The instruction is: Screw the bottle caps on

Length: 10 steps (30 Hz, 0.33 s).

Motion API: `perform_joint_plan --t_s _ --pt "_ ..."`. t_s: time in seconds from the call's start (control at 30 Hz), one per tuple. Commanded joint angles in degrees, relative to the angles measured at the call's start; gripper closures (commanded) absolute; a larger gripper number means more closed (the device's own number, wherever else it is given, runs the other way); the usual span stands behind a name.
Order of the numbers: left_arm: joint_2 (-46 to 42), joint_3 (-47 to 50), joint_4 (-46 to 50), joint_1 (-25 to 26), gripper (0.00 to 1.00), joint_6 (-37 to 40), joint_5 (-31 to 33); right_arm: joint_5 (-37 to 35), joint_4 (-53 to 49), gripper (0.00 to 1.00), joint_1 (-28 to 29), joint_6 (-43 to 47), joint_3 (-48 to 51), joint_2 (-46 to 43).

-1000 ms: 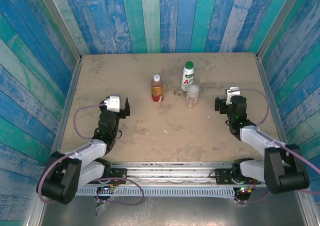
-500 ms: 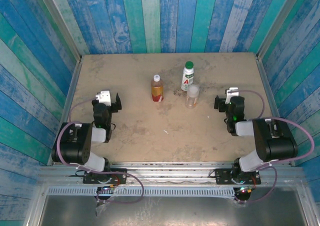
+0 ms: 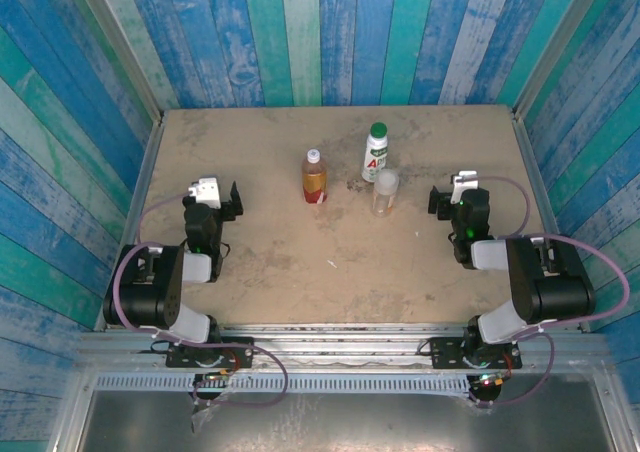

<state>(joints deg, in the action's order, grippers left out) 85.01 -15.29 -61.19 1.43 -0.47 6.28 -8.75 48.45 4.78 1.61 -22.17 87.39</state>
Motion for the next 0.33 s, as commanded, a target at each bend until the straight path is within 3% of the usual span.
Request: perform_joint_plan --t_s 0.0,0.3 --pt "1.0 -0.5 0.4 -0.2 0.06 -0.6 -0.7 0.3 -0.1 0.00 -0.3 0.7 -0.8 -0.6" --pt "1.0 -0.5 0.3 -0.2 0.06 -0.6 -0.7 -0.3 1.5 0.00 -0.3 0.6 0.7 -1.2"
